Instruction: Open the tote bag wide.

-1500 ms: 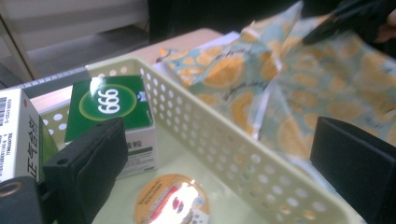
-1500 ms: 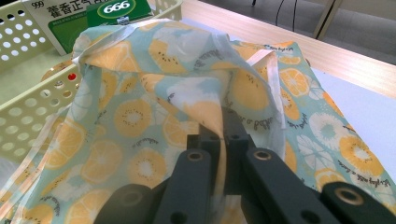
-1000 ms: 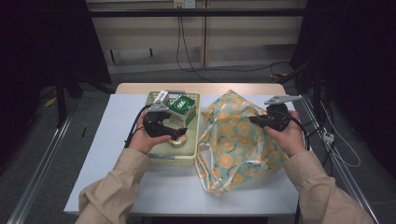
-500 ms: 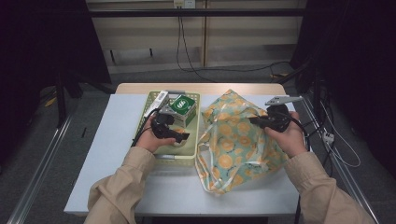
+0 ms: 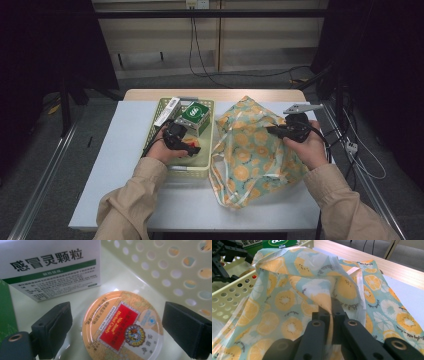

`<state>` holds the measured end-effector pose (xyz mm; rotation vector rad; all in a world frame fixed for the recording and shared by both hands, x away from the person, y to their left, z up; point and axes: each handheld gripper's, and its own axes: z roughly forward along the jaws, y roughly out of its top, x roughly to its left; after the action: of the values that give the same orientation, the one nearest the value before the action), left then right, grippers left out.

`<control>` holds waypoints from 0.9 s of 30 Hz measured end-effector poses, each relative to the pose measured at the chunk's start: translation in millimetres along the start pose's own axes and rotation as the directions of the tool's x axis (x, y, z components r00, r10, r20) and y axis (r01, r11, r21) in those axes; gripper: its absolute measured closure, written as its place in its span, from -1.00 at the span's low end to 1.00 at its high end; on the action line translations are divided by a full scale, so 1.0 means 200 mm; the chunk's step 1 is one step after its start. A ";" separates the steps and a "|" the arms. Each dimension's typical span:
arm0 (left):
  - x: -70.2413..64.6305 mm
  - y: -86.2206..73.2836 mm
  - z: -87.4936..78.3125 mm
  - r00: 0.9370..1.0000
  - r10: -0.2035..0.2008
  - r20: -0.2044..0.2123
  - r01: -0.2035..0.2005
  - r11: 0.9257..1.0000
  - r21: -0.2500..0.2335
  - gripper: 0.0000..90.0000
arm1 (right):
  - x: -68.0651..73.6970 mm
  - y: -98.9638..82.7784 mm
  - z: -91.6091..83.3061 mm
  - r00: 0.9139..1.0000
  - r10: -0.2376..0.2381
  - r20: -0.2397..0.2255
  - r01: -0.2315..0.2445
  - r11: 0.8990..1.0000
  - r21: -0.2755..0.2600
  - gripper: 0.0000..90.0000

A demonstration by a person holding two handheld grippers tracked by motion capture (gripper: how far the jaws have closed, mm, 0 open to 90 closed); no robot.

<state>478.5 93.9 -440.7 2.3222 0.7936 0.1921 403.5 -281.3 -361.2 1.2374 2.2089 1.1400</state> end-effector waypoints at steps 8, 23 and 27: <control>-0.01 0.00 0.02 1.000 0.022 0.001 -0.022 0.999 0.027 -0.78 | 0.00 0.00 0.01 1.000 -0.003 0.001 0.003 1.000 0.000 1.00; -0.01 -0.01 0.04 1.000 0.024 0.004 -0.024 0.997 0.073 -0.72 | -0.01 -0.02 0.00 1.000 0.004 0.004 -0.004 1.000 0.003 1.00; 0.00 -0.01 0.02 1.000 -0.006 -0.011 0.006 0.996 0.088 -0.56 | -0.01 -0.02 0.00 1.000 0.005 0.006 -0.005 1.000 0.004 1.00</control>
<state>478.9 92.3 -444.9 2.4032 0.8294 0.1695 402.6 -283.2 -364.3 1.2469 2.2058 1.1335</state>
